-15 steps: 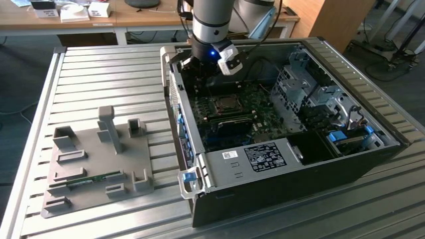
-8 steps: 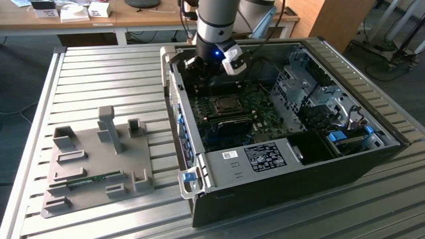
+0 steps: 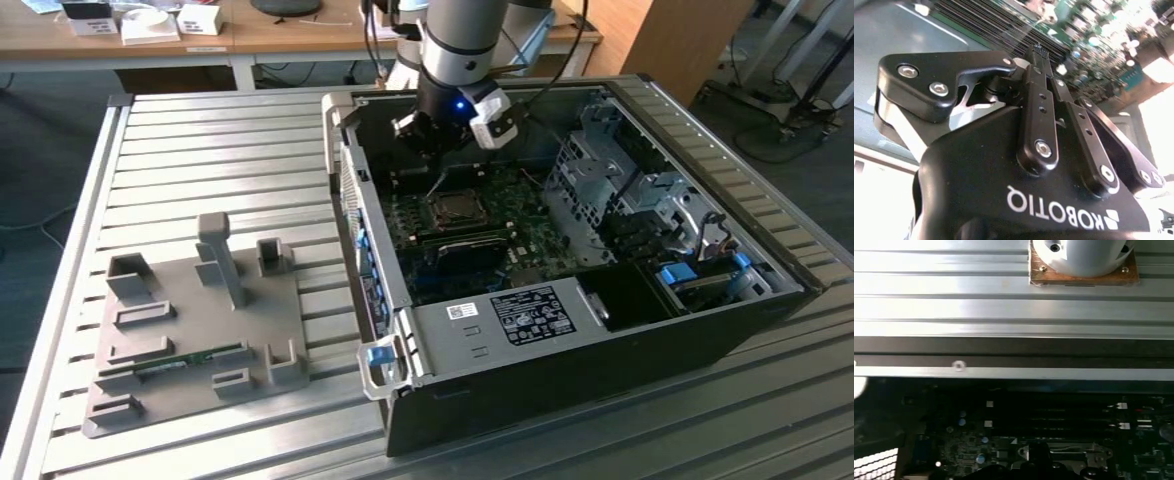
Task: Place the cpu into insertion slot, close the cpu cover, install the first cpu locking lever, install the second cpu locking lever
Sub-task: 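Install the first cpu locking lever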
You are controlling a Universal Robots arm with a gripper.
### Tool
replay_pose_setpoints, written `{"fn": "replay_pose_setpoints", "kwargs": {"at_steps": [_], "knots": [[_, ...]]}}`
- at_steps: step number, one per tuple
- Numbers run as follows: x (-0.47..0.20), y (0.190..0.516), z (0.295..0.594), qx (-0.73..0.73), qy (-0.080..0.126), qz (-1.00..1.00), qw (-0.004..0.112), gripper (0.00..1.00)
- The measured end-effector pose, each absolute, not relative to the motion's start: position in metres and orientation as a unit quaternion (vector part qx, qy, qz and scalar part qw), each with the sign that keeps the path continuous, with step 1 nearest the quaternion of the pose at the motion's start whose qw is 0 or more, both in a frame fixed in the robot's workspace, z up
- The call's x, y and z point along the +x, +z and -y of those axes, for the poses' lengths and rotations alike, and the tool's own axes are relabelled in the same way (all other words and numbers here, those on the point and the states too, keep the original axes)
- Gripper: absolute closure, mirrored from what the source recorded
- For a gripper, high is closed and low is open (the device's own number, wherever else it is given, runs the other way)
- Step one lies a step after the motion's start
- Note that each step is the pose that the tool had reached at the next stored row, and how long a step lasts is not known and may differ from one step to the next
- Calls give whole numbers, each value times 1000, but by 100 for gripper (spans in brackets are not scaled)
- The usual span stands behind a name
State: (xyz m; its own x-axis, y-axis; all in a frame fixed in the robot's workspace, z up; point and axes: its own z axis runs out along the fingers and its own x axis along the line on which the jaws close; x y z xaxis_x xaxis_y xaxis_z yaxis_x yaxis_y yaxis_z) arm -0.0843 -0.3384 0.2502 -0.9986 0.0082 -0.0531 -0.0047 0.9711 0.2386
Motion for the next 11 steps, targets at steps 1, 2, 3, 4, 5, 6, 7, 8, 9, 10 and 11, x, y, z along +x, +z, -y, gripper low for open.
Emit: {"fn": "replay_pose_setpoints", "kwargs": {"at_steps": [1, 2, 3, 4, 5, 6, 7, 8, 9, 10, 11], "knots": [[-82, 250, 338, 1, 120, -992, 27, 89], [-82, 250, 338, 1, 120, -992, 27, 89], [-82, 250, 338, 1, 120, -992, 27, 89], [-82, 250, 338, 1, 120, -992, 27, 89], [-81, 250, 338, 1, 120, -992, 27, 89], [-80, 250, 338, 1, 120, -992, 26, 89], [-78, 250, 338, 1, 120, -992, 26, 89], [-75, 249, 338, 1, 120, -992, 26, 89], [-72, 249, 338, 1, 120, -992, 25, 89], [-70, 249, 338, 1, 120, -992, 25, 89], [-67, 248, 338, 1, 120, -992, 25, 89]]}}
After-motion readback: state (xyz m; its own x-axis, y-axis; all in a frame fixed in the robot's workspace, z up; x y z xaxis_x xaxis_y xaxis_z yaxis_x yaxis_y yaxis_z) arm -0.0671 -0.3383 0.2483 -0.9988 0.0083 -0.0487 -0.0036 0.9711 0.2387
